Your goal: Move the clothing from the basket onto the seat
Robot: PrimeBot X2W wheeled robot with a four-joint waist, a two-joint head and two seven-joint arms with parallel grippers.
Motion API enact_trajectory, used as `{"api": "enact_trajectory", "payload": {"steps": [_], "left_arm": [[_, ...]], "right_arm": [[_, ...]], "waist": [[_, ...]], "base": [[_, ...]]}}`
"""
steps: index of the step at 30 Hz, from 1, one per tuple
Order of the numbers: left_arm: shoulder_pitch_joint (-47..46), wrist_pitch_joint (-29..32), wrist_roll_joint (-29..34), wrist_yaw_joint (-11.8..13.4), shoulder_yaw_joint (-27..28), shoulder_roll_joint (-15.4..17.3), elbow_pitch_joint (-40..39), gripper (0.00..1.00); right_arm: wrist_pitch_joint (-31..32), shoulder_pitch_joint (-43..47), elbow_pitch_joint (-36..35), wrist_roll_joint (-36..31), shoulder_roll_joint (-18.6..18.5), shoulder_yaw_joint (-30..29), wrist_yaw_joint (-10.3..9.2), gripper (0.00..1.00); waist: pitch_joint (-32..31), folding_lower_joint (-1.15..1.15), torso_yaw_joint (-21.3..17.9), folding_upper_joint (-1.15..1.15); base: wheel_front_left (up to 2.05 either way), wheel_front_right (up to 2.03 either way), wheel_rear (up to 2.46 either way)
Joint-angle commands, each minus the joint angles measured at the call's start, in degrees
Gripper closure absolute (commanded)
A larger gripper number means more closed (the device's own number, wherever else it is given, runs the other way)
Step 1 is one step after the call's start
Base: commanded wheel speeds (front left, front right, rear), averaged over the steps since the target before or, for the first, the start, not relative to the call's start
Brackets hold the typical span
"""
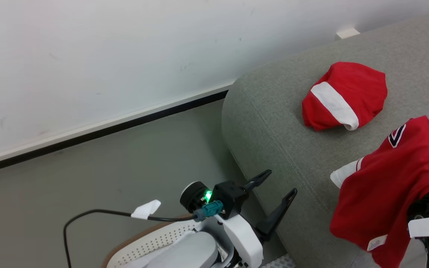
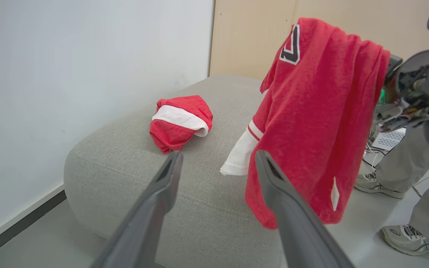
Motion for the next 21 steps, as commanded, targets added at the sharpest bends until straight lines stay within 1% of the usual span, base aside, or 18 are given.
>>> {"api": "enact_trajectory", "payload": {"steps": [1, 5, 8, 11, 12, 14, 16, 19, 21], "left_arm": [[-0.4, -0.2, 0.9, -0.2, 0.2, 0.0, 0.4, 0.00], [-1.1, -0.2, 1.7, -0.5, 0.3, 0.0, 0.8, 0.00], [-2.2, -0.1, 2.4, -1.0, -0.1, 0.1, 1.0, 0.00], [-3.7, 0.8, 2.7, -1.2, -0.4, 0.6, 1.1, 0.00], [-3.7, 0.8, 2.7, -1.2, -0.4, 0.6, 1.1, 0.00], [-5.1, 1.5, 3.1, -1.5, -0.6, 1.1, 0.8, 0.00], [-6.4, 2.2, 3.7, -1.5, -0.6, 1.6, 0.5, 0.00], [-8.0, 3.1, 4.3, -1.4, -0.4, 2.8, 0.2, 0.00], [-9.0, 3.5, 4.6, -1.4, -0.4, 3.2, -0.3, 0.00]], "right_arm": [[0.3, -0.6, -0.4, -0.6, -0.3, -0.5, -0.11, 1.00], [1.1, -4.3, 0.3, 0.8, -1.2, -1.1, -0.11, 1.00], [1.8, -8.4, 2.6, 1.1, -3.6, -1.6, -0.11, 1.00], [2.2, -14.1, 5.0, 3.4, -5.4, -3.0, -0.11, 1.00], [2.2, -14.1, 5.0, 3.4, -5.4, -3.0, -0.11, 1.00], [2.6, -17.9, 7.0, 4.5, -7.7, -4.5, -0.11, 1.00], [2.6, -21.6, 9.6, 2.1, -10.8, -4.8, -0.11, 1.00], [2.4, -27.2, 13.9, 3.1, -13.0, -6.5, -0.11, 1.00], [2.4, -30.4, 17.3, 4.0, -15.4, -8.1, -0.11, 1.00]], "waist": [[0.8, 0.00, -0.5, 0.00], [2.6, 0.00, -0.5, 0.00], [5.5, 0.00, 0.3, 0.00], [9.3, 0.00, 1.6, 0.00], [9.3, 0.00, 1.6, 0.00], [12.5, 0.00, 2.8, 0.00], [15.6, 0.00, 4.2, 0.00], [19.7, 0.00, 6.3, 0.00], [22.1, 0.00, 7.7, 0.00]], "base": [[0.00, 0.00, 0.00], [0.00, 0.00, 0.00], [0.00, 0.00, 0.00], [0.00, 0.00, 0.00], [0.00, 0.00, 0.00], [0.00, 0.00, 0.00], [0.00, 0.00, 0.00], [0.00, 0.00, 0.00], [0.00, 0.00, 0.00]]}}
